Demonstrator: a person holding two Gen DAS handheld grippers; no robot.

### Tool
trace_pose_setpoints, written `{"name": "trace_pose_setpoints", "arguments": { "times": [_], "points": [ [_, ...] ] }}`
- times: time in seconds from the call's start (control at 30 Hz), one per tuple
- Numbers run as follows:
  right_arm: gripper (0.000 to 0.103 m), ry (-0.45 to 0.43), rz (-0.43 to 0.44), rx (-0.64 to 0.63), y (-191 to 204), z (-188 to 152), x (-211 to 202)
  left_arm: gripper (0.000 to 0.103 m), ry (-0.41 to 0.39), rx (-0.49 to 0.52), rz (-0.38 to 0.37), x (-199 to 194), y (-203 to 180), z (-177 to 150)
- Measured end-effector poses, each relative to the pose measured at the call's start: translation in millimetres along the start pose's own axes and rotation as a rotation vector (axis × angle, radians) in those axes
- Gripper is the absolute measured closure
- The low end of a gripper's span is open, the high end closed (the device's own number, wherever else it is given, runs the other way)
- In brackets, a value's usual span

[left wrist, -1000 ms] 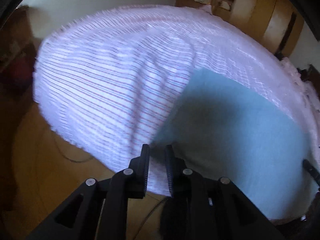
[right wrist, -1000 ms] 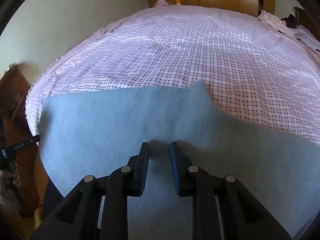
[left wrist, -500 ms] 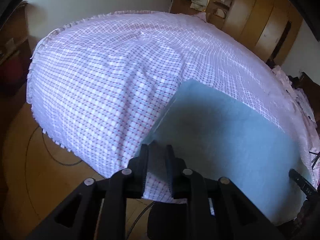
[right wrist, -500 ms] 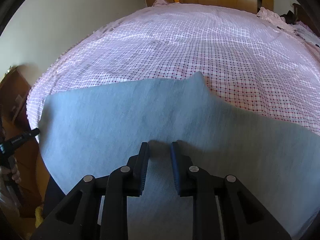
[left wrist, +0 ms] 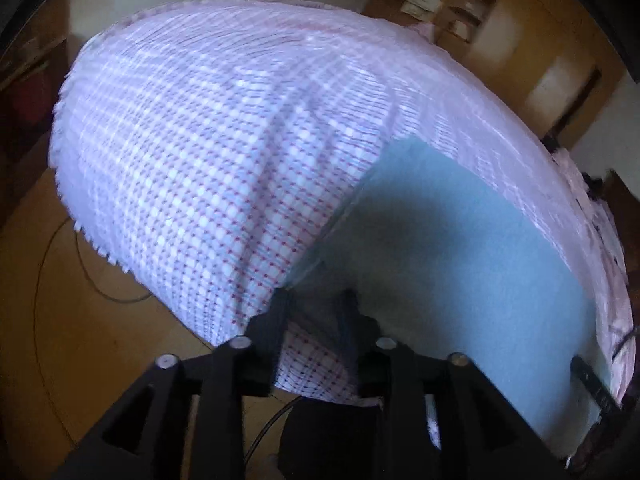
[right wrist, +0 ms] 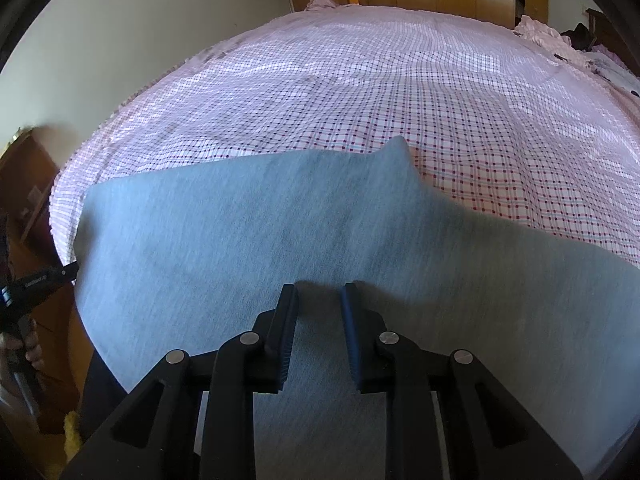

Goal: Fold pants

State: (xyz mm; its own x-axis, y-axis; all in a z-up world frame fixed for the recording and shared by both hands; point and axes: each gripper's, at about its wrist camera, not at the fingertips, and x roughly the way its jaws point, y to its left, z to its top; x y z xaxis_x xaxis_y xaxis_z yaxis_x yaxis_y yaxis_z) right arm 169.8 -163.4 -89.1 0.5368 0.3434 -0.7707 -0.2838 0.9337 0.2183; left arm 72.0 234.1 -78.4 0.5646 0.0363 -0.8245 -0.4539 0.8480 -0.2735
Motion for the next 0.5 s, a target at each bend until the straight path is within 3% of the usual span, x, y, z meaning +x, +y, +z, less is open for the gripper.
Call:
{"name": "trace_pose_setpoints", "arguments": {
  "times": [0.03, 0.1, 0.2, 0.27, 0.5],
  "points": [
    [0.087, -0.003, 0.002, 0.002, 0, 0, 0, 0.065, -0.002, -0.013, 0.008, 2, 1, 0],
    [0.087, -0.005, 0.001, 0.000, 0, -1, 0, 0.065, 0.012, -0.026, -0.002, 6, 3, 2],
    [0.087, -0.006, 0.002, -0.001, 0, -1, 0, 0.080, 0.001, -0.021, -0.035, 7, 3, 4],
    [0.087, -0.006, 0.004, 0.004, 0, -1, 0, 0.096, -0.012, -0.014, -0.028, 4, 2, 3],
    [0.087, -0.009, 0.013, 0.014, 0, -2, -1, 0.100, -0.062, -0.057, -0.013, -11, 25, 0]
  ]
}}
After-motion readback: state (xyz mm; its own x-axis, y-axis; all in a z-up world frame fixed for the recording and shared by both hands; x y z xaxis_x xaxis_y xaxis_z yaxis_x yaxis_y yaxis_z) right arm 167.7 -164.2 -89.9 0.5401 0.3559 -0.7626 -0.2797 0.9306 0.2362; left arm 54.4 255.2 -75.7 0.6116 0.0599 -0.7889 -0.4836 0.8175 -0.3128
